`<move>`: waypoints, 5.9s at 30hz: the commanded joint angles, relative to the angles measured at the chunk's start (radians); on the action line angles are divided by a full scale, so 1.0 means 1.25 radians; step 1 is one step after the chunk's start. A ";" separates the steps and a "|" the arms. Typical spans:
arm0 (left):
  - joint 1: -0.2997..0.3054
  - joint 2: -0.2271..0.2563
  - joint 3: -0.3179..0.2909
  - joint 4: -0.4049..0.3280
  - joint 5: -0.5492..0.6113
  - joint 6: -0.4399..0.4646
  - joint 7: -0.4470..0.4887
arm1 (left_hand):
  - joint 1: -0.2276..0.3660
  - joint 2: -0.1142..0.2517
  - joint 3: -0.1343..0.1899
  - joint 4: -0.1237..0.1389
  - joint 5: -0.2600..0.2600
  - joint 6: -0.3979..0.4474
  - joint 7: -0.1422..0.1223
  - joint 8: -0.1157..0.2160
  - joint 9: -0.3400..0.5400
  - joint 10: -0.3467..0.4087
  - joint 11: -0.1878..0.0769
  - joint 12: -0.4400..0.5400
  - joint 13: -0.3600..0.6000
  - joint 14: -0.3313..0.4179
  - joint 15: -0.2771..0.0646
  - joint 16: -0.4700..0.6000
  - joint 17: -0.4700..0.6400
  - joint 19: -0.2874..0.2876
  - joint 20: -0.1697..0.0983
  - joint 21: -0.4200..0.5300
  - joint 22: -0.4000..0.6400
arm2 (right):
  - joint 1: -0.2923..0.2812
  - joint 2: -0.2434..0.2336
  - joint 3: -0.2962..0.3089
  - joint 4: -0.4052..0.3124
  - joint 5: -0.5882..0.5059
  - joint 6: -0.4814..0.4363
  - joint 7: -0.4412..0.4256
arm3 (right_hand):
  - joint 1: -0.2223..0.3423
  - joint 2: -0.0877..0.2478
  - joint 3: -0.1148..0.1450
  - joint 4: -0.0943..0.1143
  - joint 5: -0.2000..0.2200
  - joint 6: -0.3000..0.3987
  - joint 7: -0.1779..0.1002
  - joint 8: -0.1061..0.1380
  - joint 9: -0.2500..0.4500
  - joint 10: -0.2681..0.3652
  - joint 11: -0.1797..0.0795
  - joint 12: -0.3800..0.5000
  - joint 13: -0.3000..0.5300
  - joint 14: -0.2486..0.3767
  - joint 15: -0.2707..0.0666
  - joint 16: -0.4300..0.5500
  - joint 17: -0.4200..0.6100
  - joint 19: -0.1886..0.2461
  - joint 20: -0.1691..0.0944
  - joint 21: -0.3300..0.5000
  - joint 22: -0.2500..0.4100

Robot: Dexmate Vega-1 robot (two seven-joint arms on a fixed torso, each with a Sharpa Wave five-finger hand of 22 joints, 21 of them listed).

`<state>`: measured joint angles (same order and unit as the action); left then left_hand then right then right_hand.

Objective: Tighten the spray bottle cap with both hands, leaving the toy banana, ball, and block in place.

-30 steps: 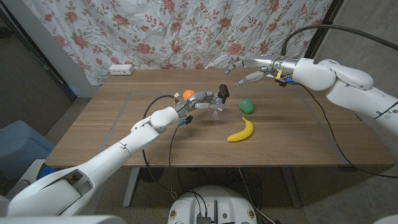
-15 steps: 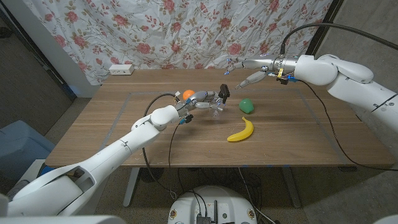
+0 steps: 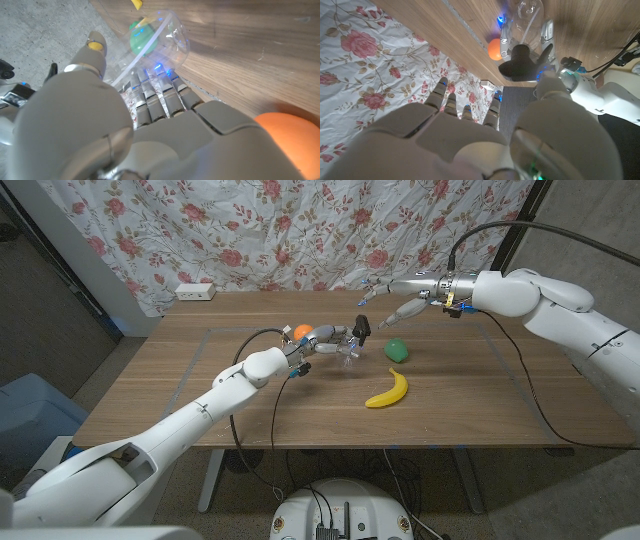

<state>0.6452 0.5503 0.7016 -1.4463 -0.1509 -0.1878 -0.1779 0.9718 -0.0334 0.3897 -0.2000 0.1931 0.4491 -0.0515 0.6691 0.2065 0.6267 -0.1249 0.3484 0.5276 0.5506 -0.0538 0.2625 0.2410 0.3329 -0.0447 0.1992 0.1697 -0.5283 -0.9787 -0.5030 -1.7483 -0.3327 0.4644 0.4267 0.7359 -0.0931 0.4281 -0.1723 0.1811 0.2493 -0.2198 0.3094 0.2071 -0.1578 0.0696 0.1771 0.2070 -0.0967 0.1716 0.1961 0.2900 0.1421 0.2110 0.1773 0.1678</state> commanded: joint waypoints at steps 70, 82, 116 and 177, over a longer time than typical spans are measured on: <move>-0.003 0.019 0.012 -0.038 0.042 0.022 -0.007 | -0.071 0.135 0.042 0.022 0.007 0.081 0.017 0.092 0.001 0.029 -0.011 -0.006 0.006 0.012 -0.087 -0.004 0.005 0.009 -0.038 -0.001 0.003 | 0.039 0.017 -0.030 -0.015 -0.043 -0.008 0.091 | -0.052 0.016 -0.016 0.030 -0.002 0.161 0.006 0.059 0.013 0.041 -0.001 0.032 0.002 0.005 -0.001 0.023 0.003 0.006 0.001 0.009 0.001; 0.003 0.019 0.012 -0.049 0.053 0.024 0.007 | -0.071 0.136 0.043 0.022 0.007 0.081 0.016 0.092 0.001 0.033 -0.011 -0.007 0.007 0.013 -0.087 -0.003 0.006 0.010 -0.038 -0.001 0.003 | 0.047 0.024 -0.037 -0.013 -0.011 -0.029 0.120 | -0.077 0.026 -0.021 0.037 -0.003 0.216 0.022 0.074 0.010 0.072 -0.009 0.039 -0.001 0.011 -0.004 0.028 0.004 0.011 0.000 0.009 0.001; 0.014 0.018 0.009 -0.076 0.071 0.043 0.038 | -0.077 0.140 0.048 0.026 0.007 0.086 0.018 0.096 0.001 0.036 -0.007 -0.010 0.010 0.018 -0.084 -0.005 0.006 0.011 -0.034 -0.001 0.003 | -0.019 -0.002 -0.011 -0.113 -0.054 -0.156 0.061 | -0.174 0.066 -0.046 0.064 -0.005 0.356 0.058 0.106 0.003 0.194 -0.033 0.058 -0.004 0.076 -0.030 0.057 0.007 0.064 -0.004 0.019 0.001; 0.036 0.018 0.003 -0.089 0.069 0.051 0.070 | -0.090 0.150 0.063 0.027 0.006 0.088 0.023 0.100 0.001 0.039 -0.004 -0.017 0.015 0.020 -0.081 -0.009 0.007 0.012 -0.032 -0.001 0.003 | -0.051 -0.007 0.000 -0.231 -0.101 -0.339 0.051 | -0.230 0.115 -0.051 0.038 -0.004 0.644 0.069 0.173 -0.014 0.384 -0.062 0.066 -0.008 0.208 -0.105 0.101 -0.004 0.159 -0.019 0.013 0.001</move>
<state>0.6832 0.5718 0.7088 -1.5550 -0.0638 -0.1167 -0.0989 0.9719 -0.0335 0.4091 -0.2194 0.1931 0.4652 -0.0355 0.6691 0.2026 0.6446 -0.1074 0.3202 0.5445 0.5699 -0.0518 0.2546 0.2458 0.3382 -0.0464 0.1992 0.1697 -0.5771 -0.9768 -0.5138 -2.0140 -0.4627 0.0696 0.5116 0.4500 0.0451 0.3604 -0.1187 0.1776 1.0660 -0.1328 0.5335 0.1888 0.3164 -0.0071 0.2630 0.1953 0.1559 0.0411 0.3164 0.2832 0.3357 0.1823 0.1966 0.1680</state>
